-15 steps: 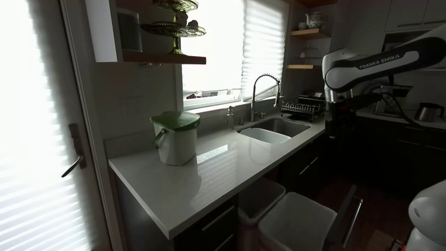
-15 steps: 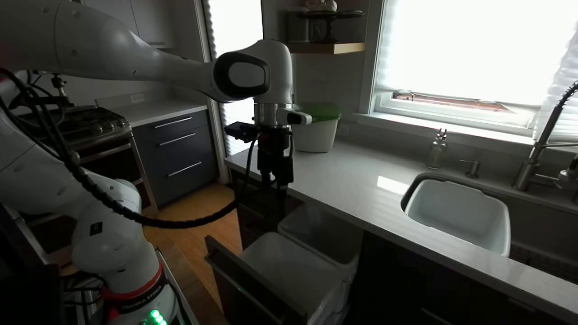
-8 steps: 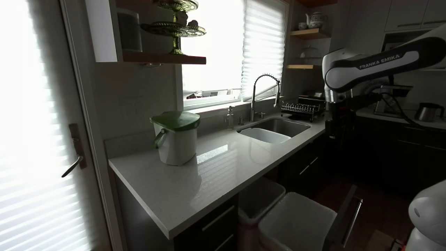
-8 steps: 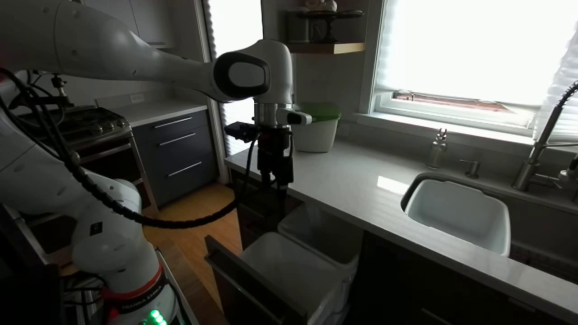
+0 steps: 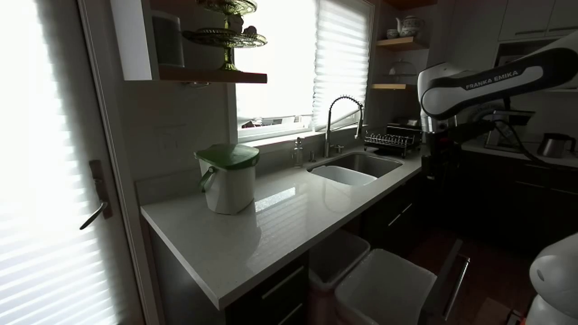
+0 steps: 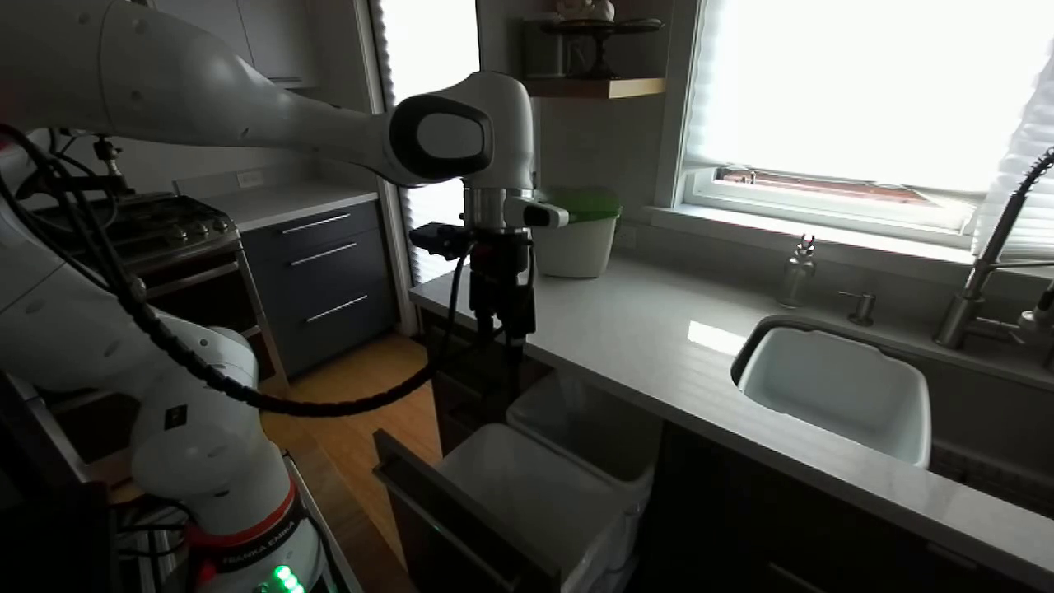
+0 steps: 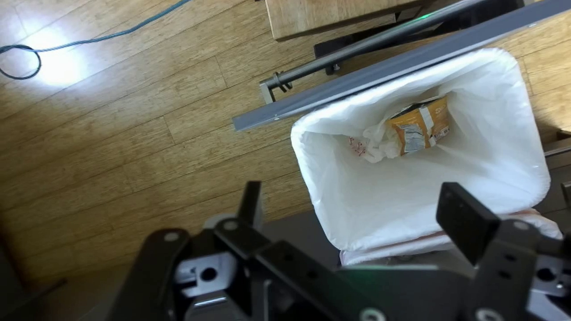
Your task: Close the double pull out trash can drawer
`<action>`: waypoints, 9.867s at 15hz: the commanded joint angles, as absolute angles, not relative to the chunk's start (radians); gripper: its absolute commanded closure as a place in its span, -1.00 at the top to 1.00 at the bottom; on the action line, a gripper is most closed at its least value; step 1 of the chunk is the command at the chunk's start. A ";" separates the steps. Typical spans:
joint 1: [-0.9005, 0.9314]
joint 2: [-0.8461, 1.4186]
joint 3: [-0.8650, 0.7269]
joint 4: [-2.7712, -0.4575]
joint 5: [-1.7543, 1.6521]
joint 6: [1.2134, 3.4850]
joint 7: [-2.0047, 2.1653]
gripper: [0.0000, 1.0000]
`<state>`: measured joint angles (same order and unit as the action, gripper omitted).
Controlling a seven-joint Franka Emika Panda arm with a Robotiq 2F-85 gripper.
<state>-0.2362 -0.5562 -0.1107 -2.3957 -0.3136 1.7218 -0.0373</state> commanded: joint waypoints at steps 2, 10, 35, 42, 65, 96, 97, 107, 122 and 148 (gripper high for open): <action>-0.246 -0.568 -0.121 -2.449 -0.461 1.697 -0.043 1.00; -0.249 -0.488 -0.302 -2.564 -0.648 1.809 -0.337 1.00; -0.358 -0.073 -0.588 -2.375 -0.198 2.025 -1.278 0.49; -0.432 0.170 -0.557 -2.243 0.171 1.978 -1.459 -0.43; -0.611 0.396 -0.395 -1.976 0.010 1.655 -1.415 -1.00; -0.696 0.438 -0.168 -2.024 0.613 1.947 -1.694 -1.00; -0.696 0.420 -0.172 -2.039 0.632 1.963 -1.705 -1.00; -0.665 0.231 -0.348 -2.144 0.386 2.019 -1.465 -1.00; -0.650 0.271 -0.325 -2.142 0.294 2.013 -1.481 -0.98; -0.756 0.534 -0.166 -1.889 0.777 1.715 -1.700 -1.00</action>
